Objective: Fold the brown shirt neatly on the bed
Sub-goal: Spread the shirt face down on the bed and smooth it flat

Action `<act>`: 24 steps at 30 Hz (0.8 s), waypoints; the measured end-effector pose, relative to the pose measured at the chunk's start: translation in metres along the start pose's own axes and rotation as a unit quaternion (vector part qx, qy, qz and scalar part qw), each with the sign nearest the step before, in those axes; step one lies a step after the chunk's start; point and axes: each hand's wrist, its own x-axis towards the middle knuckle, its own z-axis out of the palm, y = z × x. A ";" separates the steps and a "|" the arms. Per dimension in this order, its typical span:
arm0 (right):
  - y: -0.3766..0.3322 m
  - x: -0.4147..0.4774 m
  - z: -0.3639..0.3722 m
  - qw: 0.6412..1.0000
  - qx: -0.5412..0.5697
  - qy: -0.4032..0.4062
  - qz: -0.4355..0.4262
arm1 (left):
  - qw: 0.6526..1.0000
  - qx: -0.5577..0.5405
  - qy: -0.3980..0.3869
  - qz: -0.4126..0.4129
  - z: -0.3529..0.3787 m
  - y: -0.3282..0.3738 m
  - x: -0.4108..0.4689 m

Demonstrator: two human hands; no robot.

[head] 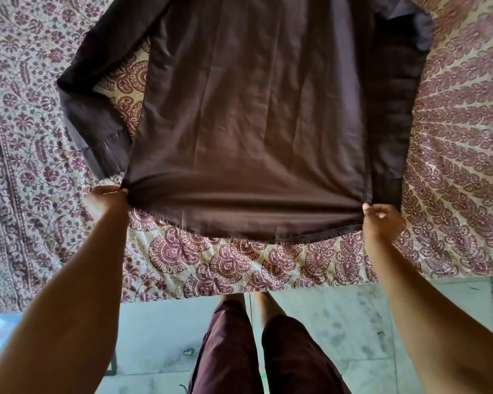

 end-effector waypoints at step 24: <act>-0.128 0.065 0.051 0.998 -0.012 0.032 -0.046 | 0.955 0.196 -0.017 0.224 0.080 0.130 0.038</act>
